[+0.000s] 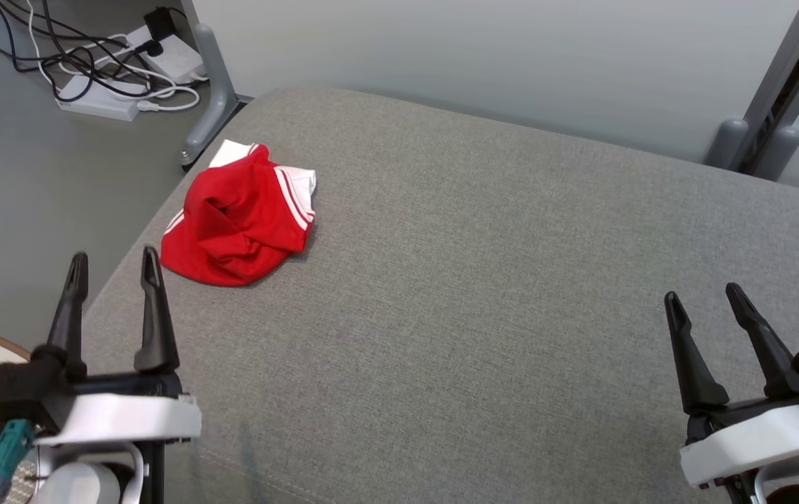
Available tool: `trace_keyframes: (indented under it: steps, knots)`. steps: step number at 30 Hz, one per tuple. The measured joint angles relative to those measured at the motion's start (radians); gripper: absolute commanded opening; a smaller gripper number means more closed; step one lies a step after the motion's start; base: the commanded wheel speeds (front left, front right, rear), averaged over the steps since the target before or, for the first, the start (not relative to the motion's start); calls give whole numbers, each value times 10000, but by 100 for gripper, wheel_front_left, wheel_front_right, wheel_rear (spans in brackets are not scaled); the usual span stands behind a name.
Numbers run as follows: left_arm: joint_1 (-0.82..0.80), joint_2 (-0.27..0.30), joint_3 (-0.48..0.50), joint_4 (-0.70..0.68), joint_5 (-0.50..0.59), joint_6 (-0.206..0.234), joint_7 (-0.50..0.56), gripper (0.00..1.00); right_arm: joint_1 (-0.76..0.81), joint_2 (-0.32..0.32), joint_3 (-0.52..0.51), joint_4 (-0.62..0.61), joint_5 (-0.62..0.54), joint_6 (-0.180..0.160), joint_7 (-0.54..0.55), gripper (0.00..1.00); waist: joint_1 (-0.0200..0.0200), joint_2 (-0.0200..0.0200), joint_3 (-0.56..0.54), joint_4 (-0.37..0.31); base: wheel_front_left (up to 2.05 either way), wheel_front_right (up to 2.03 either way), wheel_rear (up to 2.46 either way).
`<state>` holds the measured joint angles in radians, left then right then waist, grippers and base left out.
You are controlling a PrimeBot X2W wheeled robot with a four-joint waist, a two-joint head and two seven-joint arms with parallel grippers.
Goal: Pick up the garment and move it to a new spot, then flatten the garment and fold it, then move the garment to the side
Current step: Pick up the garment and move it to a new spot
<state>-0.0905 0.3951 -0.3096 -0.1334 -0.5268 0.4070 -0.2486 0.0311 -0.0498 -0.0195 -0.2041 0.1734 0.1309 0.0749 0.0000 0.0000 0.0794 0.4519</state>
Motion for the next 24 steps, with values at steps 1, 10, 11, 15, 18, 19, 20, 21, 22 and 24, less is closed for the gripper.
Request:
trace_keyframes:
  steps: [1,10,11,15,18,19,20,21,22,24]
  knots:
    - [-145,-33,29,-19,13,-23,-19,100,-40,2,12,-48,-21,0,25,100,0,0,64,-20,0,0,0]
    - [-2451,-77,502,1816,-366,-721,238,100,-690,-165,297,-408,-165,2,314,100,0,0,967,-662,0,0,0]
    - [-2734,-59,541,2326,-491,-890,334,100,-775,-219,341,-420,-167,0,347,100,0,0,1108,-769,0,0,0]
    - [-3851,-59,435,4765,-930,-1776,686,100,-1112,-366,447,-449,-167,0,393,100,0,0,1742,-1225,0,0,0]
    - [-4515,-159,334,6546,-1149,-2380,817,100,-1287,-410,470,-435,-161,2,385,100,0,0,2210,-1572,0,0,0]
    - [-4745,-188,314,7118,-1197,-2527,853,100,-1337,-418,466,-416,-150,0,378,100,0,0,2368,-1672,0,0,0]
    - [-4745,-188,314,7118,-1197,-2527,853,100,-1337,-418,466,-416,-150,0,378,100,0,0,2368,-1672,0,0,0]
    - [-4969,-207,299,7647,-1237,-2702,867,100,-1411,-441,477,-387,-150,0,362,100,0,0,2525,-1772,0,0,0]
    - [-5165,-230,299,8080,-1298,-2851,849,100,-1480,-466,502,-378,-148,2,311,100,0,0,2669,-1865,0,0,0]
    - [-5538,-207,313,8972,-1363,-3104,836,100,-1621,-477,537,-360,-142,0,297,100,0,0,2942,-2037,0,0,0]
